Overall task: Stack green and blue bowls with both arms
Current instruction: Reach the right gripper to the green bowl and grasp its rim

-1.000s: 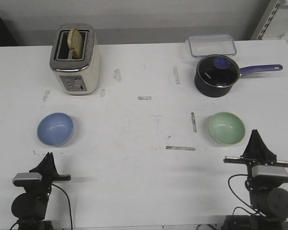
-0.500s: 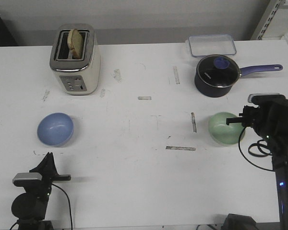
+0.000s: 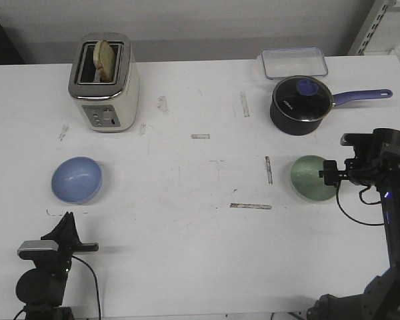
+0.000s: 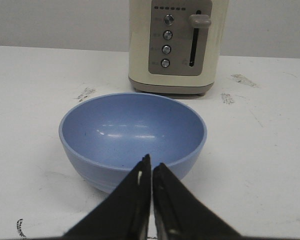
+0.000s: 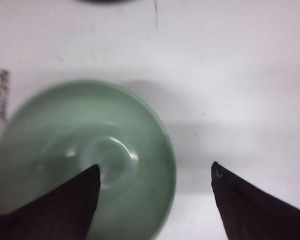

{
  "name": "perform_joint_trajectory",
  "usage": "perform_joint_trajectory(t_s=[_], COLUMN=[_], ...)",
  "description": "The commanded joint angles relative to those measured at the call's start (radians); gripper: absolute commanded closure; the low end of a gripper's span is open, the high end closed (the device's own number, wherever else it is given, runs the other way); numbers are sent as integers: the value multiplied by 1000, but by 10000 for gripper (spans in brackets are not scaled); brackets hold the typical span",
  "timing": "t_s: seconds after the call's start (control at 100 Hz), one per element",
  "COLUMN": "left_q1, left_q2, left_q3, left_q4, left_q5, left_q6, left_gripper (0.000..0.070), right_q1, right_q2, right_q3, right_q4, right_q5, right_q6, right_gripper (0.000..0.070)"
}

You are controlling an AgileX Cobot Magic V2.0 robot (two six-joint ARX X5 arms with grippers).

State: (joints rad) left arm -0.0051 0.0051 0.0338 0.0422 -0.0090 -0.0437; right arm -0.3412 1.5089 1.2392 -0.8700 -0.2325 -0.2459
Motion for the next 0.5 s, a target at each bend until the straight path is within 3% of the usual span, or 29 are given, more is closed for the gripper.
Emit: perform_joint_trajectory(t_s=[0.0, 0.19, 0.25, 0.38, 0.49], left_q1=[-1, -1, -1, -1, -1], left_q2=[-1, -1, -1, -1, -1], left_q3=[-21, -21, -21, -21, -21], left_q4=[11, 11, 11, 11, 11], left_q5=[2, 2, 2, 2, 2], left_q6=[-6, -6, -6, -6, -6], left_gripper=[699, 699, 699, 699, 699], right_q1=[-2, 2, 2, 2, 2], right_q2=[53, 148, 155, 154, 152], right_q3=[19, 18, 18, 18, 18], right_q4=[7, 22, 27, 37, 37], right_q5=[-2, -2, -2, 2, 5], right_q6=[-22, -20, -19, -16, -15], right_gripper=[216, 242, 353, 680, 700])
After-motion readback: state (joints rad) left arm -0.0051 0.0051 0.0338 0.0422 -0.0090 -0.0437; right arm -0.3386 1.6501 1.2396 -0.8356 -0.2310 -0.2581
